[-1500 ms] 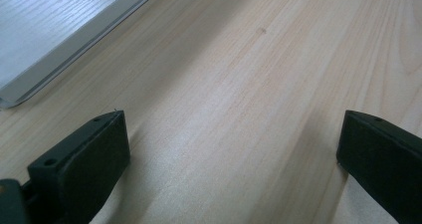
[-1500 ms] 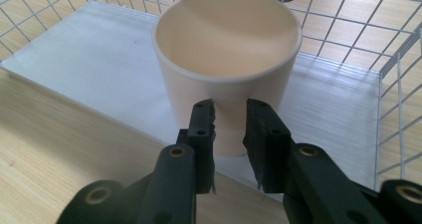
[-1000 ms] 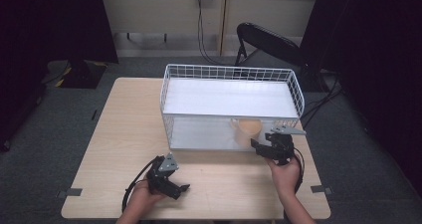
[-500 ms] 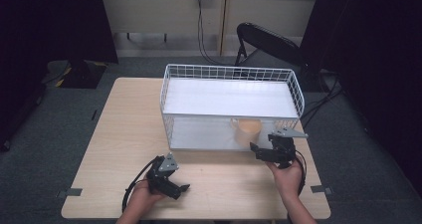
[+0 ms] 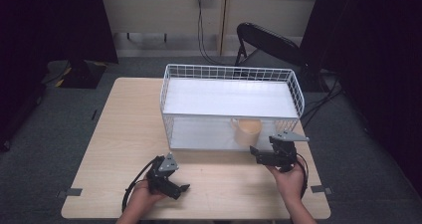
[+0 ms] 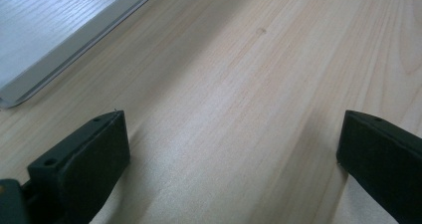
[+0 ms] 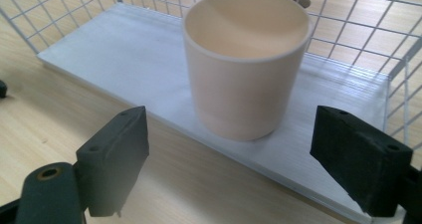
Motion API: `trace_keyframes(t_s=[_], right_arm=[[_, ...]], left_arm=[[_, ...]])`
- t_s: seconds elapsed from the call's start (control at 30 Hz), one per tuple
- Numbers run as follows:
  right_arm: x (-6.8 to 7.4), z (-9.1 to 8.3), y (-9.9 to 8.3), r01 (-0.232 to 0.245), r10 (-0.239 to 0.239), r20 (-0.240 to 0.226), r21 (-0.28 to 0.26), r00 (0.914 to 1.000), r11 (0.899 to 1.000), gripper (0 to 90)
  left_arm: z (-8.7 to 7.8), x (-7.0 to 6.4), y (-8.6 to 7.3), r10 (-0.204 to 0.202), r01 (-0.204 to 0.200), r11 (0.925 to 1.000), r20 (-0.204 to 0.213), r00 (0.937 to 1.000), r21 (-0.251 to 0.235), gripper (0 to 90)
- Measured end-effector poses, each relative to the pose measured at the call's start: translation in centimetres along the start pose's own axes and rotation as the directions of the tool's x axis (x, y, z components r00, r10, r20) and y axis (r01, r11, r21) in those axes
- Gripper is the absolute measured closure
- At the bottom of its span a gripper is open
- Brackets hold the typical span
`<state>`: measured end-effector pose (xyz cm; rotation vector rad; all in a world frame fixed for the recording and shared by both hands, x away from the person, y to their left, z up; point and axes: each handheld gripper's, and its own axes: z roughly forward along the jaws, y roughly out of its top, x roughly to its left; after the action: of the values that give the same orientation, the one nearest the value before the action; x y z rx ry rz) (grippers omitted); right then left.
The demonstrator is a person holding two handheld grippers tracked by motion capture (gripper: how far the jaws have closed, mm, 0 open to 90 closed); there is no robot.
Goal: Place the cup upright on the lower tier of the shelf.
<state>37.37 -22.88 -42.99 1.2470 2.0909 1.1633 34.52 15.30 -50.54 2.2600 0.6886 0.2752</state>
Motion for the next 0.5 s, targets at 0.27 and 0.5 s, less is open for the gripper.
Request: trace_keyframes(t_s=[0.27,0.5], right_arm=[[0.6,-0.4,-0.3,0.031,-0.030,-0.026,0.005,0.9992,1.000,14.3],[0.5,-1.1,-1.2,0.038,-0.037,-0.063,0.001,0.9973,0.999,14.5]], left_arm=[[0.0,0.0,0.0,0.001,-0.001,1.0000,0.000,1.0000,-0.001,0.0],[0.0,0.0,0.0,0.001,-0.001,1.0000,0.000,1.0000,-0.001,0.0]])
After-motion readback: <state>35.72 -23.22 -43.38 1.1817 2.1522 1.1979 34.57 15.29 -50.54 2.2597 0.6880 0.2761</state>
